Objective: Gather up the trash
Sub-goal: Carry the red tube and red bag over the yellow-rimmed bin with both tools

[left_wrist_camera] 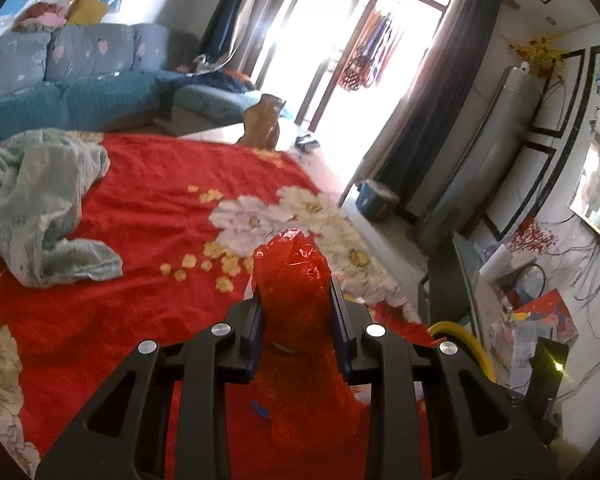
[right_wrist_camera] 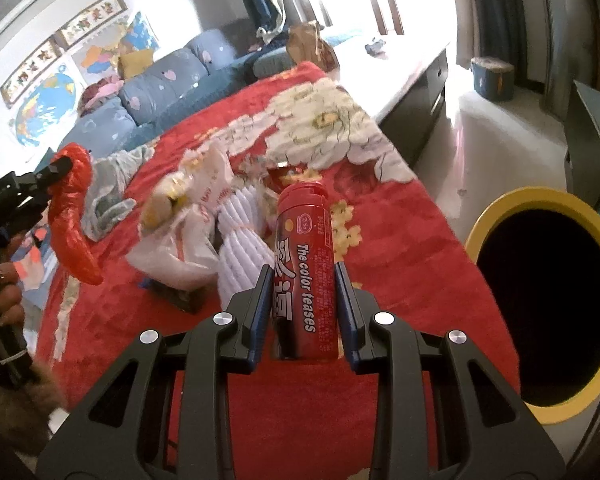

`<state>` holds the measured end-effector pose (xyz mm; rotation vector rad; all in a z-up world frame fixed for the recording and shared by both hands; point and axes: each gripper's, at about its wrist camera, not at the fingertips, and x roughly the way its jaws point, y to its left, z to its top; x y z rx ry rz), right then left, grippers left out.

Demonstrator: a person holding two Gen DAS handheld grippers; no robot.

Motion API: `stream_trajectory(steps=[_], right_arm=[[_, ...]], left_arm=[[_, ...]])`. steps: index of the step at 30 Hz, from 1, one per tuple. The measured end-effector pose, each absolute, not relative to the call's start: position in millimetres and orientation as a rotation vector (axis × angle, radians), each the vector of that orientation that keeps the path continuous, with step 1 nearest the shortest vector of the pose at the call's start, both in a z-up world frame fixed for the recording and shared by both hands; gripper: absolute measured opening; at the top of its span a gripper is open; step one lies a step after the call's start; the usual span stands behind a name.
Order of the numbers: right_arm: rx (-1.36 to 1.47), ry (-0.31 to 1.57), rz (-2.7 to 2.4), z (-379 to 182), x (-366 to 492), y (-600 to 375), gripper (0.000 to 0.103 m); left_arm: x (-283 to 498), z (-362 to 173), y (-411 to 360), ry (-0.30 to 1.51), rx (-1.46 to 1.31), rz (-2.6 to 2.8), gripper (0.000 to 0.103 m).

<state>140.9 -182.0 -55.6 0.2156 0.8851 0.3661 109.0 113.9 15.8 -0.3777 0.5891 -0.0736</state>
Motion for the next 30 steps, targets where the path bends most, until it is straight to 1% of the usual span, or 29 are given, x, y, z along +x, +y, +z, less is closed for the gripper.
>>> stream_trajectory(steps=[7, 17, 30], right_arm=[[0.241, 0.842, 0.345, -39, 135, -197, 0.024], [0.300, 0.813, 0.277, -33, 130, -232, 0.024], [0.370, 0.782, 0.163, -38, 131, -282, 0.024]], left_arm=[[101, 39, 82, 0.550, -0.342, -0.140, 0.027], [121, 36, 6, 0.574, -0.275, -0.244, 0.027], [151, 33, -58, 0.572, -0.254, -0.290, 0.027]])
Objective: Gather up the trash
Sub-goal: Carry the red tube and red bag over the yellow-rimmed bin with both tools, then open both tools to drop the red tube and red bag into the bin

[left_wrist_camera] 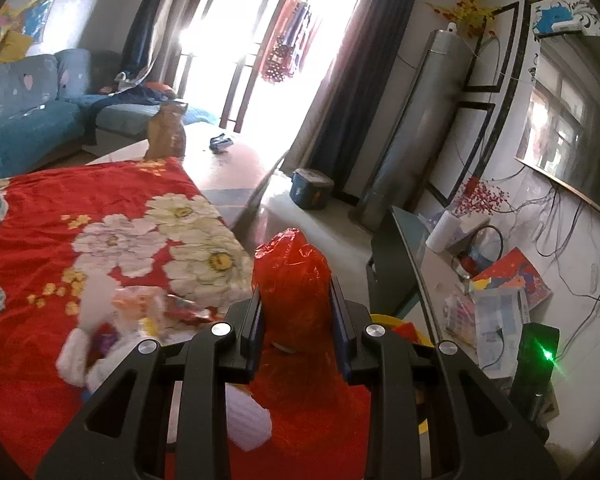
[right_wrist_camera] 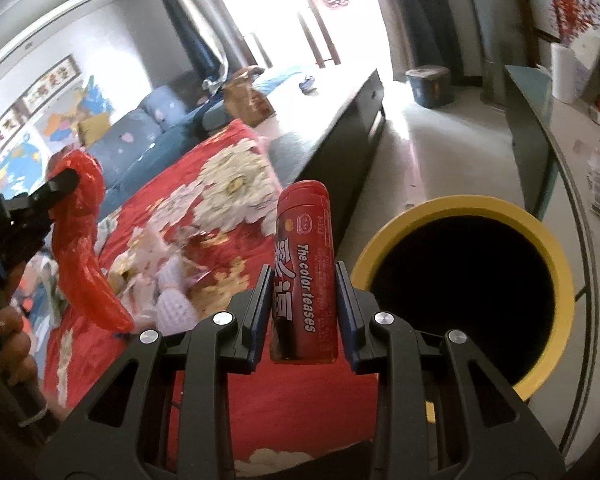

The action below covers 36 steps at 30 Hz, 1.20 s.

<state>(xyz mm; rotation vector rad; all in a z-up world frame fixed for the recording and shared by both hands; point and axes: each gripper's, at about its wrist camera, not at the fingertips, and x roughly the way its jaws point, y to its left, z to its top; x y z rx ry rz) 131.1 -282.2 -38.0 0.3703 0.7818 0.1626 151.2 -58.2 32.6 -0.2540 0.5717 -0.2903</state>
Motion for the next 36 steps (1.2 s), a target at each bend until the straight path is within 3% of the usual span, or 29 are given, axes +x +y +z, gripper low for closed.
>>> stream_trajectory(steps=[36], right_arm=[[0.553, 0.847, -0.082, -93, 130, -397, 0.024]], left_arm=[[206, -27, -225, 0.703, -0.098, -0.492, 0.030]])
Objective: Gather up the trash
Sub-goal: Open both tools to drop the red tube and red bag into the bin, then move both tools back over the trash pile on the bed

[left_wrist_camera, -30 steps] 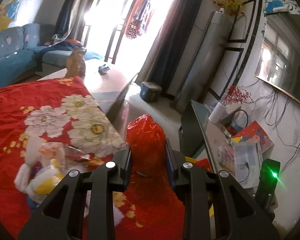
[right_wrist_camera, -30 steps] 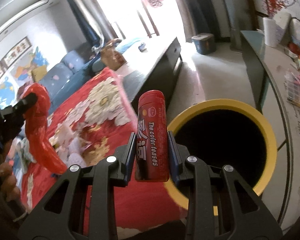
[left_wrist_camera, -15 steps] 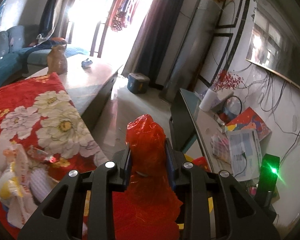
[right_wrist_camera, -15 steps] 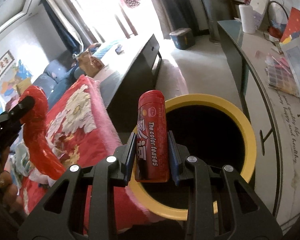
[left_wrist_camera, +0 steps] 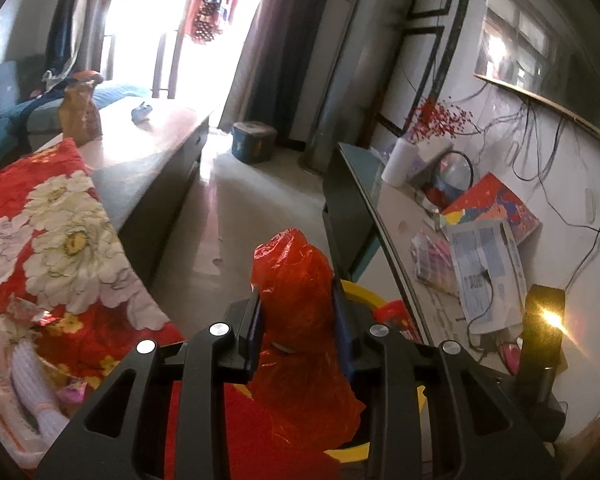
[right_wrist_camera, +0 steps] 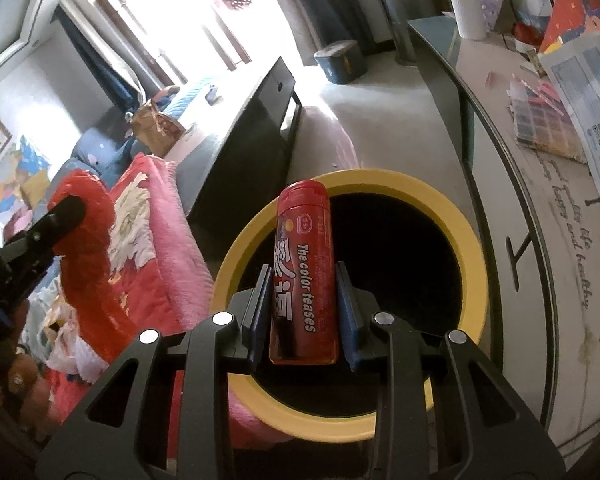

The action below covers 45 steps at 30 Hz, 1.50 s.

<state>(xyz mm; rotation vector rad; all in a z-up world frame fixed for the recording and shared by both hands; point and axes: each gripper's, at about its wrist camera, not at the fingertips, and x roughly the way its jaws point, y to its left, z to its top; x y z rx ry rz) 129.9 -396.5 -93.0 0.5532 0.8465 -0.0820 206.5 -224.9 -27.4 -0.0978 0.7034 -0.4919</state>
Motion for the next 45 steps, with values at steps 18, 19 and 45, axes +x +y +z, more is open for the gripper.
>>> stream_trajectory(steps=[18, 19, 45], right_arm=[[0.521, 0.790, -0.127, -79, 122, -397, 0.056], [0.505, 0.780, -0.127, -75, 121, -394, 0.057], [0.331, 0.706, 0.021, -36, 112, -323, 0.063]], left_arm=[[202, -37, -208, 0.749, -0.147, -0.504, 0.091], [200, -36, -204, 0.745, -0.146, -0.496, 0.092], [152, -3, -106, 0.603, -0.159, -0.297, 0.092]])
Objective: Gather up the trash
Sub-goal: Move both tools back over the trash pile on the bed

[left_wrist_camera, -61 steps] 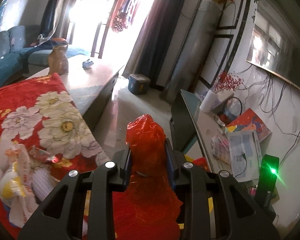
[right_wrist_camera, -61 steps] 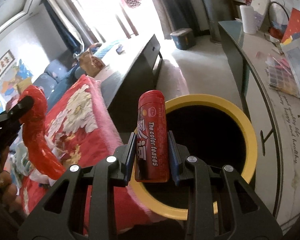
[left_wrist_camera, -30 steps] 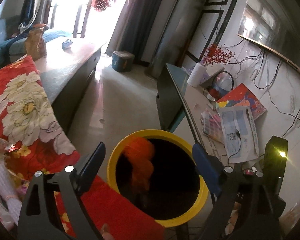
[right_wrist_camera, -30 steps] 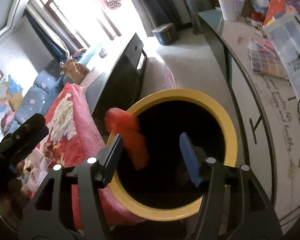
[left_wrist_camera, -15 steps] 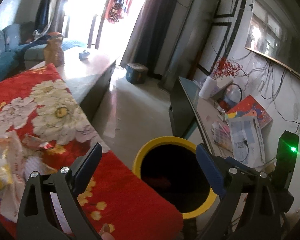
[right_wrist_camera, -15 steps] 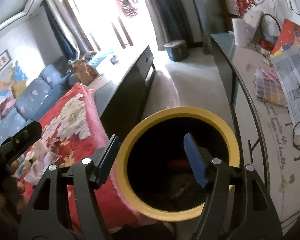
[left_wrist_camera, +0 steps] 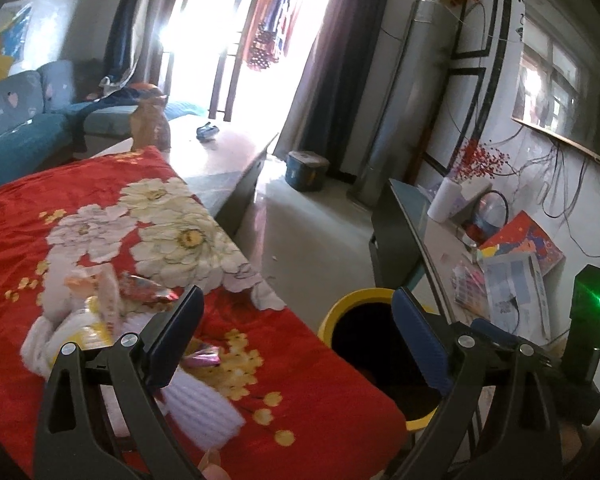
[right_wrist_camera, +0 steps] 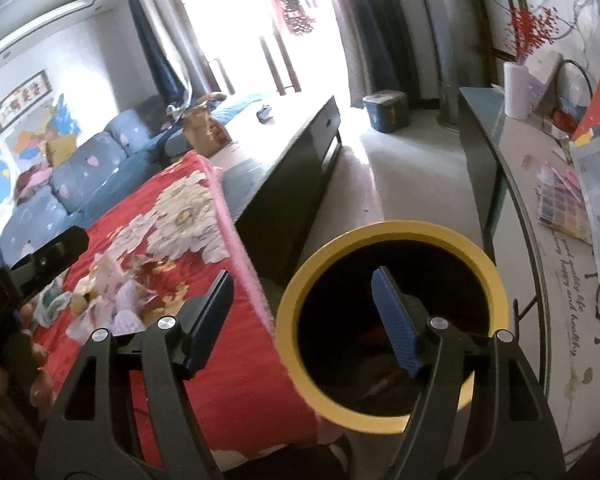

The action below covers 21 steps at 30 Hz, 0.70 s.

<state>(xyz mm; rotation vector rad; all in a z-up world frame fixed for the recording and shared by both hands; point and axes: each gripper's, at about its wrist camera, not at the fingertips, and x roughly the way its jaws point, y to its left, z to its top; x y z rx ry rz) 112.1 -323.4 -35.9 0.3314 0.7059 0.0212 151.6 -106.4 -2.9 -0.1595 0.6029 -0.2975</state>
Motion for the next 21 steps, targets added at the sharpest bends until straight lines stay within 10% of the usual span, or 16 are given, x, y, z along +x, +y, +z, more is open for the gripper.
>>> stream_trajectory(steps=[21], right_arm=[[0.196, 0.741, 0.199, -32, 105, -244, 0.066]], left_arm=[[137, -5, -37, 0.577, -0.228, -0.184, 0.092]])
